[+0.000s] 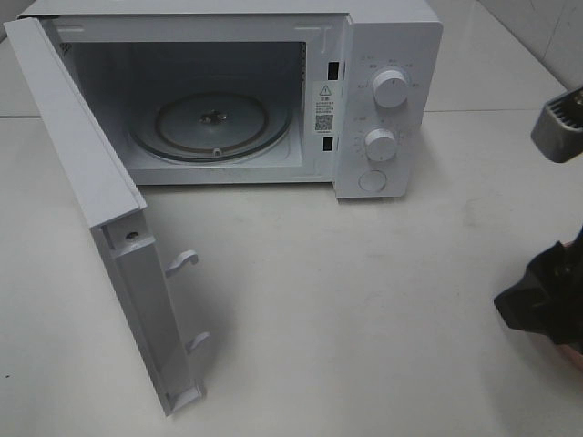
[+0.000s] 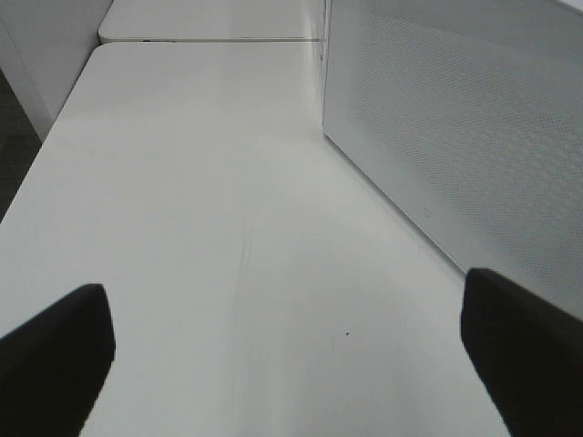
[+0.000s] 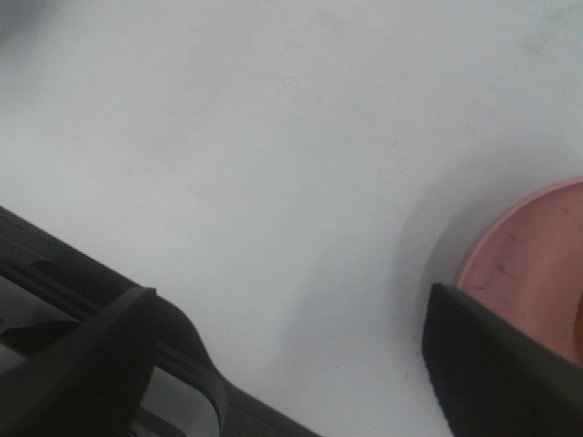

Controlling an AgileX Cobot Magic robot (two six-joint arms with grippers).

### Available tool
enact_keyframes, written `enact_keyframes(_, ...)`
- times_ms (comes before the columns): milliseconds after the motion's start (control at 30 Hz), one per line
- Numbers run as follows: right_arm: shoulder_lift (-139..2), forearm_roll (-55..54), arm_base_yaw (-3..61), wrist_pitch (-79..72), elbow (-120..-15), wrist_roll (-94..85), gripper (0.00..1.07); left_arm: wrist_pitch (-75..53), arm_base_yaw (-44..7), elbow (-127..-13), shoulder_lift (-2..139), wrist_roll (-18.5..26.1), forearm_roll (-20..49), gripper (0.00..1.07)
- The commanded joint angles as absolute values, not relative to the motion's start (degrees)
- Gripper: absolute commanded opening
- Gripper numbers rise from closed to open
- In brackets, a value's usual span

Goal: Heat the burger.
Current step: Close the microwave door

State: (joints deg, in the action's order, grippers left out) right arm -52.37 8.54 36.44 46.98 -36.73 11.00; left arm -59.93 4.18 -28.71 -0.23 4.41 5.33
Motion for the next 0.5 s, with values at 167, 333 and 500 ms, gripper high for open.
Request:
enact_keyframes(167,-45.44,8.25,36.1,54.66,-36.84,10.31,0.76,-59.53,4.24,-28.48,-1.43,4.01,5.27,0.98)
enact_keyframes(333,-38.96,8.25,36.1,57.64,-36.78,10.31,0.76,-59.53,4.24,-28.48,-1.43,4.01,5.27,0.98)
enact_keyframes(500,-31.46,8.48,35.41,57.3,-35.52,10.26,0.76,-59.53,4.24,-28.48,-1.43,4.01,5.27,0.98)
